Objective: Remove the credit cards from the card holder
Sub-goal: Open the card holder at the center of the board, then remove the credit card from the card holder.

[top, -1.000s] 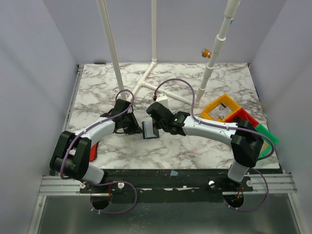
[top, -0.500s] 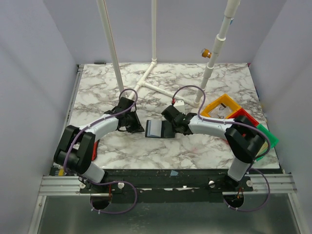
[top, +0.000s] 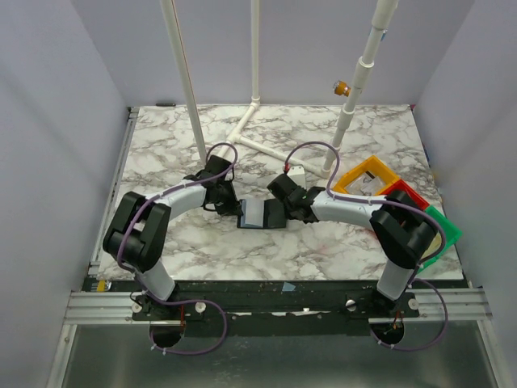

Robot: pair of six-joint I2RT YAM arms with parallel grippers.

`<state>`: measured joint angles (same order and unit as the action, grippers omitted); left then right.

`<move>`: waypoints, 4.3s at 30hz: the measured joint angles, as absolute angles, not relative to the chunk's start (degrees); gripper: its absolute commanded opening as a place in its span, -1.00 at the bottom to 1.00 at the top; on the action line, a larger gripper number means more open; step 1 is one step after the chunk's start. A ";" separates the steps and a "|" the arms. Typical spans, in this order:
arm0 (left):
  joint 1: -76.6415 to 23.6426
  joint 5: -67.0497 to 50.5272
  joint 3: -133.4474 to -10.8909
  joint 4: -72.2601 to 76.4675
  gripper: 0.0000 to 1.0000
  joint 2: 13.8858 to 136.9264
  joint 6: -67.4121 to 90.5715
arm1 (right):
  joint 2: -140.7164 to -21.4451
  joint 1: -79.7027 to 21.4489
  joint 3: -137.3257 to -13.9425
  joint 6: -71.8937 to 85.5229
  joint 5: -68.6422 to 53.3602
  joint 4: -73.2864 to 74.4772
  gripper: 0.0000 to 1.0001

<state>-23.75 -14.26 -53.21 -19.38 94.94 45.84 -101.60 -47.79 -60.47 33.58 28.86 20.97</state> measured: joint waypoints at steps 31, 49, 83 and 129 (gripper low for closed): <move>-30.44 -13.69 -59.72 -21.71 -1.00 100.82 46.50 | -103.46 -47.37 -62.61 31.44 28.40 20.67 -0.99; -32.23 -13.89 -62.57 -22.61 -1.00 103.09 48.14 | -94.21 -46.28 -63.61 31.51 25.78 22.02 -0.36; -33.61 -14.41 -64.27 -22.20 -1.00 103.13 48.49 | -100.88 -41.67 -57.93 35.48 13.04 13.13 -0.56; -26.48 -6.33 -44.71 -16.34 -1.00 88.77 50.89 | -104.66 -52.14 -69.34 32.93 8.27 13.28 0.40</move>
